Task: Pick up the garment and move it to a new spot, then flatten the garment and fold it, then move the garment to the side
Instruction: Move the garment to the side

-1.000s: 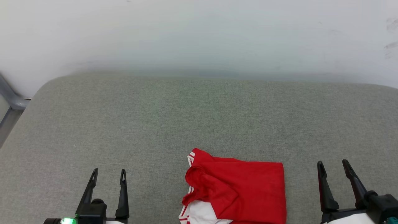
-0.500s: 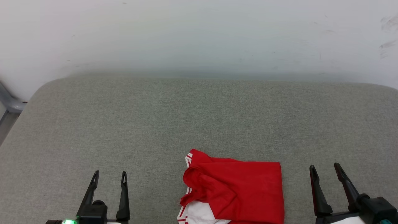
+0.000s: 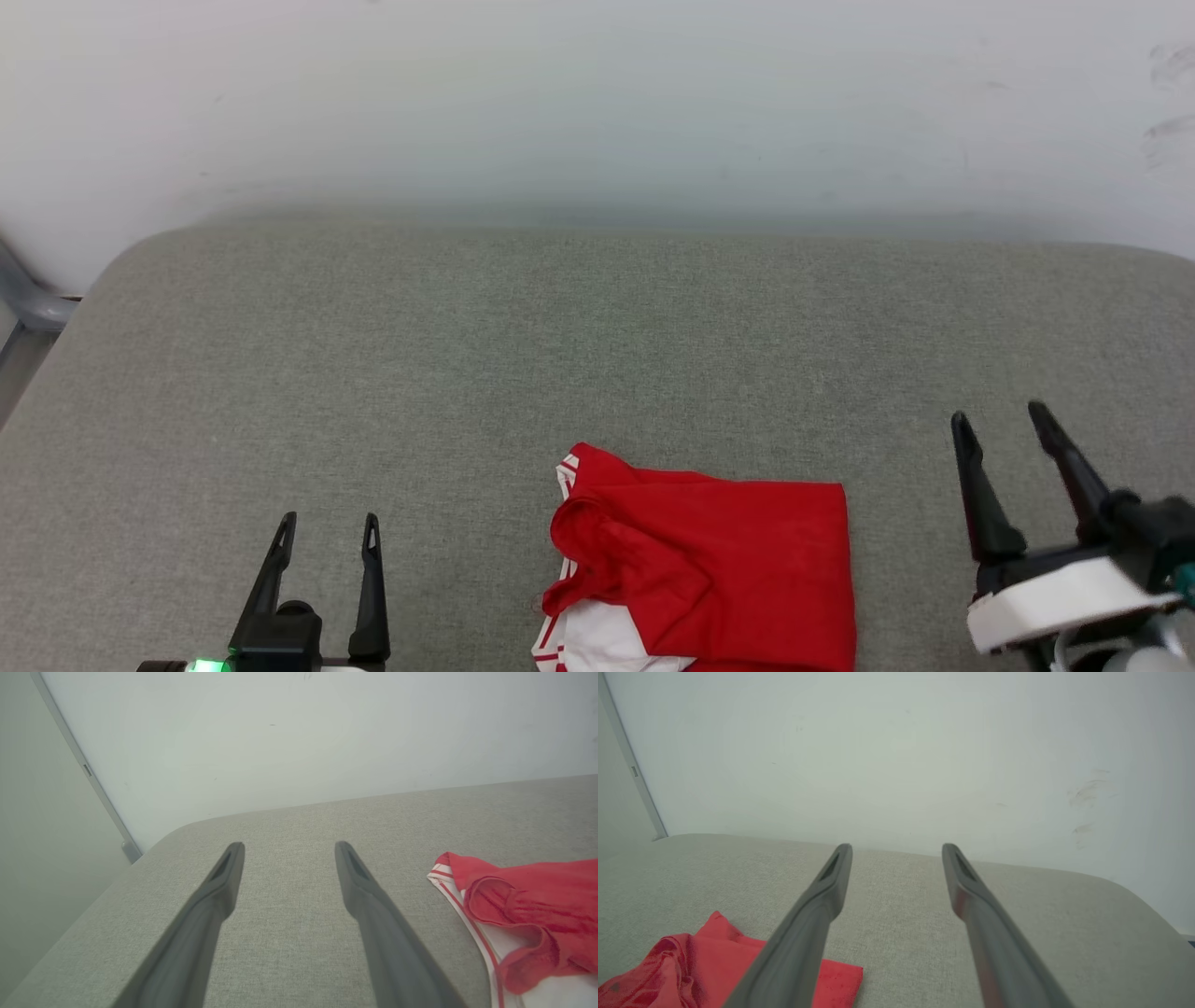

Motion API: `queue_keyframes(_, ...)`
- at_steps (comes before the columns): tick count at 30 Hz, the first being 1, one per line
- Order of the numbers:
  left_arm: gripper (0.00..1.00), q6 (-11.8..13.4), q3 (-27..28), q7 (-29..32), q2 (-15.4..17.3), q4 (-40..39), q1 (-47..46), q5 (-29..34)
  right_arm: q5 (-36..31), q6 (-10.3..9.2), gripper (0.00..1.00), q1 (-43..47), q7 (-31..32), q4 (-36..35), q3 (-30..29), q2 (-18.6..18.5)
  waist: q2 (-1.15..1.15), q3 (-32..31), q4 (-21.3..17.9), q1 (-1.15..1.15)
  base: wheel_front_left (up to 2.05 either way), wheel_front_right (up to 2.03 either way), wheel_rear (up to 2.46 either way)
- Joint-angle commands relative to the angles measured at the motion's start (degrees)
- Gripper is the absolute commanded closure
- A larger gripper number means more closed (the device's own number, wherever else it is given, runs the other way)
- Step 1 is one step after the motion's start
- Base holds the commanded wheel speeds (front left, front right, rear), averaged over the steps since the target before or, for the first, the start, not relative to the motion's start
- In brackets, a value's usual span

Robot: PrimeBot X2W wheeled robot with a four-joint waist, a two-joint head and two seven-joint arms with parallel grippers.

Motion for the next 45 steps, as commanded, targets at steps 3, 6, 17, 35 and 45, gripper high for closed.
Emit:
queue_keyframes(3,0.0,-0.1,-0.07,-0.14,0.13,-0.27,-0.43,-0.26,2.73,-0.06,0.0,-5.18,4.76,-1.75,1.53,-3.89,0.0,0.81,0.36,0.0,0.0,0.0,0.0)
queue_keyframes(6,0.0,-0.04,-0.05,-0.14,-0.02,-0.45,-0.91,-0.33,6.31,-0.06,0.0,-9.59,12.26,-3.75,5.07,-7.28,0.0,1.54,0.61,0.0,0.0,0.0,0.0)
queue_keyframes(17,0.0,0.08,-0.19,-0.14,-0.87,-0.47,-2.29,-0.35,24.58,-0.06,0.0,-20.01,44.3,-4.11,19.01,-17.46,0.0,3.63,1.67,0.0,0.0,0.0,0.0)
queue_keyframes(35,0.0,-0.39,-0.55,-0.14,-1.8,-0.44,-5.52,-0.23,35.33,-0.06,0.0,-17.1,60.69,3.78,29.97,-21.81,0.0,8.77,3.9,0.0,0.0,0.0,0.0)
queue_keyframes(45,0.0,-0.72,-0.67,-0.14,-2.32,-0.06,-7.34,-0.16,35.37,-0.05,0.0,-14.51,59.74,11.52,36.81,-20.7,0.0,10.86,5.4,0.0,0.0,0.0,0.0)
